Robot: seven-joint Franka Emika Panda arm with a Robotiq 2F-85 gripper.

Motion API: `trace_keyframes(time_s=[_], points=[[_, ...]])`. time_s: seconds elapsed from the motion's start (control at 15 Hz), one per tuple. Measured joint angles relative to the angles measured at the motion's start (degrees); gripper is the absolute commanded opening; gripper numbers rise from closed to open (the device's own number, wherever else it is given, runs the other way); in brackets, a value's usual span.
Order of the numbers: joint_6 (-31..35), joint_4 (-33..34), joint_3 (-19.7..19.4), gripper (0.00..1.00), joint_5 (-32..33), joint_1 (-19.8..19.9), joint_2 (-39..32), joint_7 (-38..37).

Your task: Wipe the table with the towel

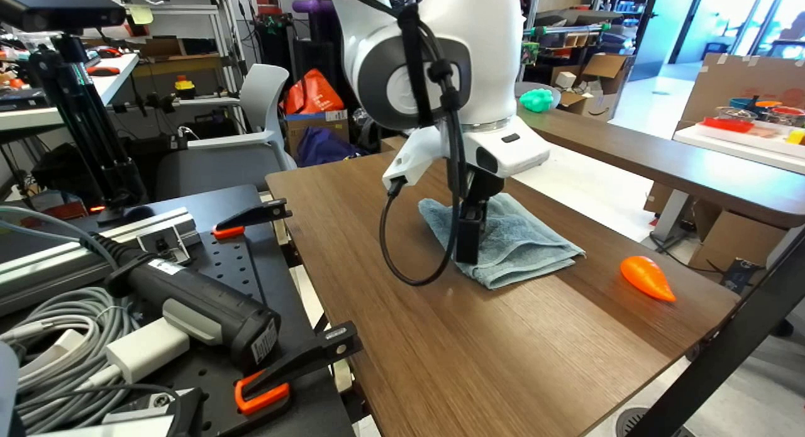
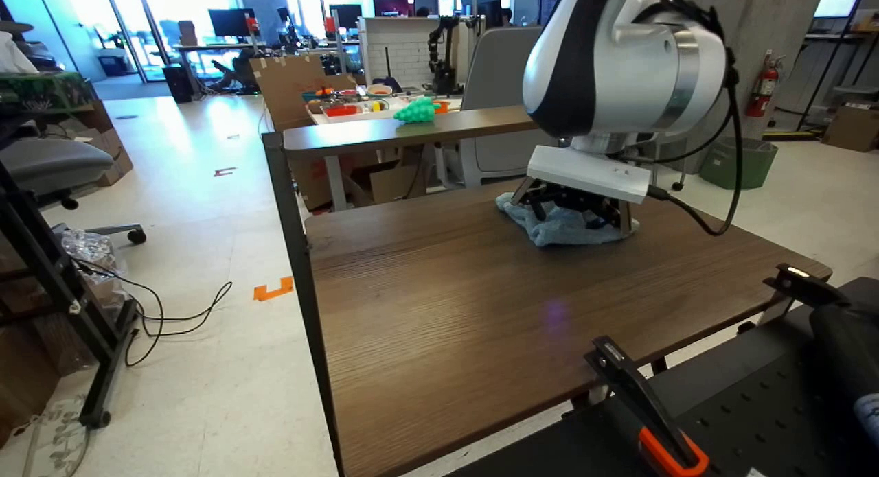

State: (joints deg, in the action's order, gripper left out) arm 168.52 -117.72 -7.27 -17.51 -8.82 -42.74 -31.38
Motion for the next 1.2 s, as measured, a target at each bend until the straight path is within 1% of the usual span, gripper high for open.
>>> trace_keyframes(time_s=[0.07, 0.2, 0.33, 0.47, 0.67, 0.87, 1.07, 1.2], points=[[-1.87, 2.92, -1.03, 1.00, 0.00, -0.64, -1.36, -2.06], [-5.86, 7.92, -1.70, 1.00, 0.14, -1.10, -3.47, -4.53], [-8.35, 11.19, -0.89, 1.00, 0.31, -1.24, -4.76, -4.80], [-8.70, 12.26, 1.09, 1.00, 0.51, -2.23, -5.02, -4.62], [-8.63, 12.09, 4.82, 1.00, 0.55, -4.42, -4.61, -2.92], [-7.45, 9.72, 8.37, 1.00, 0.57, -7.55, -3.37, -1.39], [-6.39, 5.88, 10.31, 1.00, 1.04, -11.96, -1.59, -0.03], [-6.17, 2.36, 10.38, 1.00, 3.08, -14.38, 0.17, 1.02]])
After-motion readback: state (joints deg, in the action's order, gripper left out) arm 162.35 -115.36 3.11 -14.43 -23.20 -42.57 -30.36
